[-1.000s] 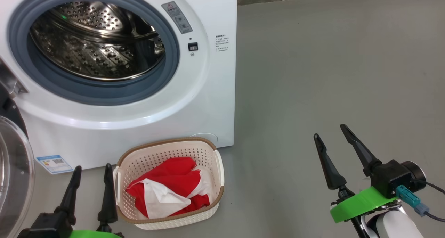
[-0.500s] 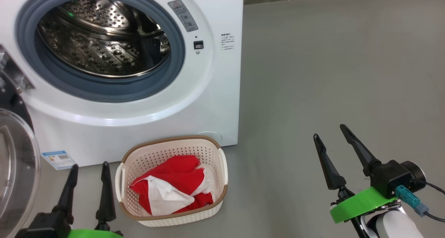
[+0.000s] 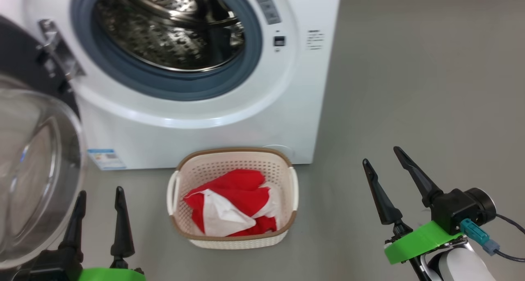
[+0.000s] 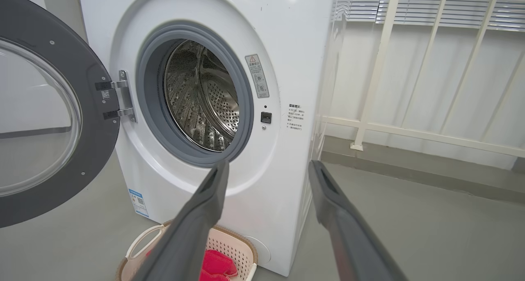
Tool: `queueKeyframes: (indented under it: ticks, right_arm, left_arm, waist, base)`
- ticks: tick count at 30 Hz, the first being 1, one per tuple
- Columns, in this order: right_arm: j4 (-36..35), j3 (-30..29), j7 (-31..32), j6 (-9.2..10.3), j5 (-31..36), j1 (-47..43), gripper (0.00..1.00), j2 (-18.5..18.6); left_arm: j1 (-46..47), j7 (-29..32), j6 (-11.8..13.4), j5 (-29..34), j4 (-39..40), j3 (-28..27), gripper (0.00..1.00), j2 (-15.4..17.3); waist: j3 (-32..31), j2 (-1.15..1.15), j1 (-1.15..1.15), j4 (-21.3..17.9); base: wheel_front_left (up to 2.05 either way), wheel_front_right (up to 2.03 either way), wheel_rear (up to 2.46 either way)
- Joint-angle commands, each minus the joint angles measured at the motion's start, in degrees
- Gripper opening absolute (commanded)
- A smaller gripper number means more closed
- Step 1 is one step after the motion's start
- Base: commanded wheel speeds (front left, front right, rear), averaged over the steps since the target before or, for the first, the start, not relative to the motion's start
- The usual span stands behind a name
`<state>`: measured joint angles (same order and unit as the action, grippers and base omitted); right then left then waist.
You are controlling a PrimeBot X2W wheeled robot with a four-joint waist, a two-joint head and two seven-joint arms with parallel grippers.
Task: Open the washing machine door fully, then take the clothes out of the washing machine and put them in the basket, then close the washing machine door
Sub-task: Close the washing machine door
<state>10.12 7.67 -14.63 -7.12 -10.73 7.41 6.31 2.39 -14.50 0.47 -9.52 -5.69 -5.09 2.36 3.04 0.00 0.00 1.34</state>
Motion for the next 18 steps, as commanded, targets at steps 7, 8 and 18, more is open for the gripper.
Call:
queueKeyframes:
  ticks: [7,8,18]
  right_arm:
    - [-1.4,2.1,-0.4,-0.36,-0.6,3.8,1.00,0.5]
    - [-1.4,2.3,-0.4,-0.36,-0.7,3.9,1.00,0.5]
    - [-1.2,3.2,-0.4,-0.36,-0.8,4.9,1.00,0.3]
  left_arm:
    - [2.0,-0.5,2.2,1.9,2.6,-2.5,1.00,0.6]
    - [1.9,-0.5,2.4,2.0,2.5,-2.6,1.00,0.6]
    - [1.8,-0.5,3.9,2.0,2.2,-3.0,1.00,0.6]
  waist:
    - [0.6,0.00,0.00,8.7]
    - [0.5,0.00,0.00,9.4]
    - [-0.2,0.00,0.00,14.9]
  base:
    - [0.00,0.00,0.00]
    - [0.00,0.00,0.00]
    - [0.00,0.00,0.00]
